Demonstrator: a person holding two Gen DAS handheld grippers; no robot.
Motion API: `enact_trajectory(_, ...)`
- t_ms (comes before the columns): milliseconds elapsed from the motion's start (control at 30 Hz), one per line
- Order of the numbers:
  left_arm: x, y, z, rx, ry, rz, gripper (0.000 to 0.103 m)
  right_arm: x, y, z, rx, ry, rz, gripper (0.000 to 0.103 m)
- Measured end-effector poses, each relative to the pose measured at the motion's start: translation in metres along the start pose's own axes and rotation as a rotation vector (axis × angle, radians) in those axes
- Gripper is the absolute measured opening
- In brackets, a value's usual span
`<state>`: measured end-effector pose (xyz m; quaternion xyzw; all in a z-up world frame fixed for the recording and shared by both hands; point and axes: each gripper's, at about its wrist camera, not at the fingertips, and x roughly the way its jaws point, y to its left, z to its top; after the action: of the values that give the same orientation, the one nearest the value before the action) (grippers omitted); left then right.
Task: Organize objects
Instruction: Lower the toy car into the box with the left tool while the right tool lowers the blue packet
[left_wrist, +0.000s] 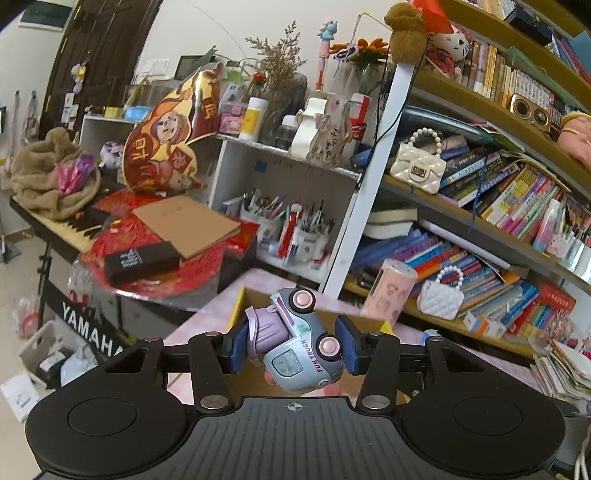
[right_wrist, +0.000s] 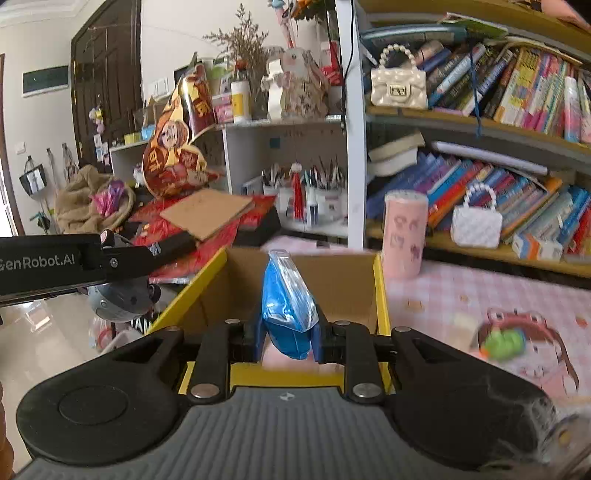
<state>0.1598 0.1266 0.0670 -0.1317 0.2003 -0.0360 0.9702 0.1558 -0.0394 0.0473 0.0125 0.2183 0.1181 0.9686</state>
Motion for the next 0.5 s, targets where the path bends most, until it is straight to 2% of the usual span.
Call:
enact_trajectory(133,0.020,-0.003,0.005,-0.005,0.006,0.014,0.047,0.027,-0.005,0.011,-0.025,0.020,0.030,0.023)
enact_trajectory(300,0.046,-0.004,0.000,-0.010,0.055,0.022,0.047,0.061,-0.008,0.012,-0.040,0.074,0.070,0.023)
enact_trajectory(500,0.077,-0.008,-0.015,0.011,0.136,0.033,0.047,0.099,-0.024,0.003,-0.039,0.158,0.031,0.023)
